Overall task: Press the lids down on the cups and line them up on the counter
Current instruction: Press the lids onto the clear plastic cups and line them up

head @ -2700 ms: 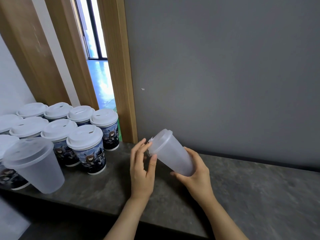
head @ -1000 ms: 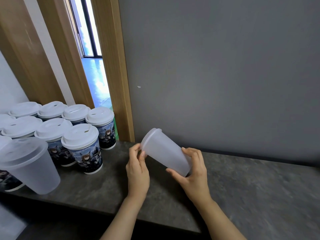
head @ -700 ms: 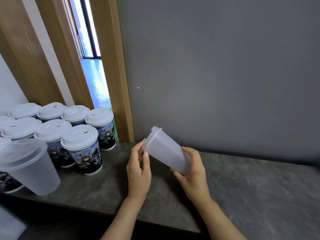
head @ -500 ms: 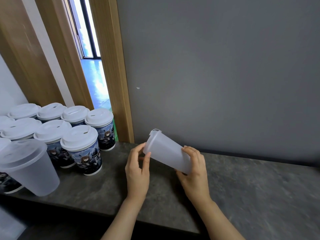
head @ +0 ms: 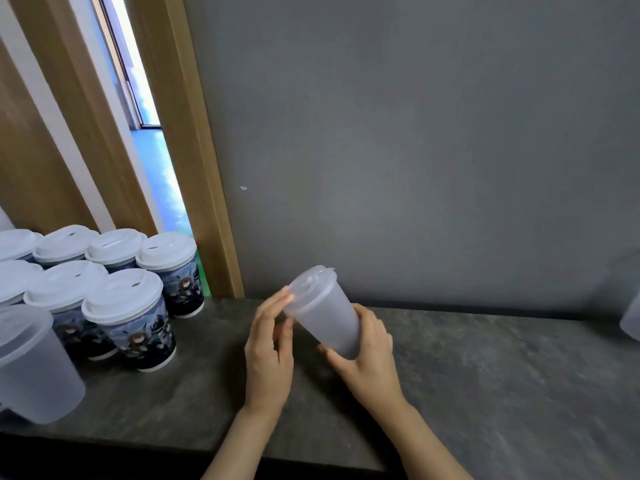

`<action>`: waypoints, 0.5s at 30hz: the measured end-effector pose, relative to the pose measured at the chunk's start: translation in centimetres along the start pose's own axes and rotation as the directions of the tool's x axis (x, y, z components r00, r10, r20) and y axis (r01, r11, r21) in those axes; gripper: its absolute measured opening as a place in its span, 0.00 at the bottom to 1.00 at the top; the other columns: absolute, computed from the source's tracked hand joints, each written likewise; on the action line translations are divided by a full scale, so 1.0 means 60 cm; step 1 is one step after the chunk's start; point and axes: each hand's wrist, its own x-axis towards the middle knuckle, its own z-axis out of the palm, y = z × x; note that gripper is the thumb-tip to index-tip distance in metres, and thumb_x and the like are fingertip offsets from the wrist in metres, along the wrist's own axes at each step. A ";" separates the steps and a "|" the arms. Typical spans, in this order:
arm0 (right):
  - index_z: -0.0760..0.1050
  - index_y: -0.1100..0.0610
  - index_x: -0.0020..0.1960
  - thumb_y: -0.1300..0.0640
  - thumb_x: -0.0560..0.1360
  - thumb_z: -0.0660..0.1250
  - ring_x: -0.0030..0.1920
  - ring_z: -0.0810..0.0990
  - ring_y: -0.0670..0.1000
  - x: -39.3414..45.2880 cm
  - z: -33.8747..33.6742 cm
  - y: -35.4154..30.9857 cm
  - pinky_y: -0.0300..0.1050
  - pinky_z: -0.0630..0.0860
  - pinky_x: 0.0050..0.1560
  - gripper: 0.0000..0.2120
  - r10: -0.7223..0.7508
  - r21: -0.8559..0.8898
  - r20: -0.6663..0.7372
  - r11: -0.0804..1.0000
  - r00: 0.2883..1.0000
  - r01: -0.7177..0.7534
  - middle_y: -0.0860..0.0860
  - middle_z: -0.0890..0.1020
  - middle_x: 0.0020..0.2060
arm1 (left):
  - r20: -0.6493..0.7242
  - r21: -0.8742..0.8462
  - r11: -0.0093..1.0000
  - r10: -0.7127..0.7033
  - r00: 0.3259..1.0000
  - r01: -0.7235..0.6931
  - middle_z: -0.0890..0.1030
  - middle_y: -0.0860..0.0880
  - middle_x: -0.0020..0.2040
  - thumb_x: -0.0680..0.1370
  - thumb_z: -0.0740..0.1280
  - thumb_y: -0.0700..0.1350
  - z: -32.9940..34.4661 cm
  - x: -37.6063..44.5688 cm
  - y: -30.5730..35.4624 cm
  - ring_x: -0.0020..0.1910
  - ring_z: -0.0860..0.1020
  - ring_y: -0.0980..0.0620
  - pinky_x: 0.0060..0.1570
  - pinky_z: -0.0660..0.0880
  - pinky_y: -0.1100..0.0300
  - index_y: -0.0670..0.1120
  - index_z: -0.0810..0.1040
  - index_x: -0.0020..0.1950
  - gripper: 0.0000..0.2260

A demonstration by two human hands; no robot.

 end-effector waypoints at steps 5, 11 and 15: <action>0.70 0.45 0.64 0.38 0.63 0.70 0.57 0.73 0.44 -0.014 -0.089 0.051 0.45 0.69 0.58 0.32 0.105 0.031 -0.141 0.994 0.984 -0.102 0.39 0.73 0.54 | 0.173 -0.079 0.990 0.132 0.976 -0.120 0.76 0.51 0.64 0.76 0.66 0.35 0.080 0.014 0.071 0.67 0.73 0.55 0.65 0.70 0.63 0.46 0.76 0.64 0.17; 0.72 0.44 0.59 0.51 0.62 0.78 0.53 0.79 0.43 -0.041 -0.240 0.136 0.45 0.79 0.50 0.27 0.250 0.149 -0.296 0.965 0.922 -0.214 0.41 0.78 0.53 | 0.406 -0.206 0.971 0.199 0.892 -0.123 0.76 0.52 0.65 0.74 0.72 0.34 0.217 0.009 0.175 0.69 0.72 0.56 0.67 0.71 0.57 0.46 0.79 0.62 0.18; 0.74 0.45 0.59 0.57 0.63 0.80 0.50 0.82 0.42 -0.054 -0.322 0.188 0.38 0.79 0.46 0.27 0.347 0.190 -0.299 0.934 0.889 -0.301 0.42 0.83 0.51 | 0.473 -0.204 0.963 0.256 0.843 -0.178 0.76 0.53 0.65 0.75 0.72 0.39 0.301 0.001 0.241 0.69 0.72 0.55 0.64 0.72 0.54 0.47 0.79 0.62 0.16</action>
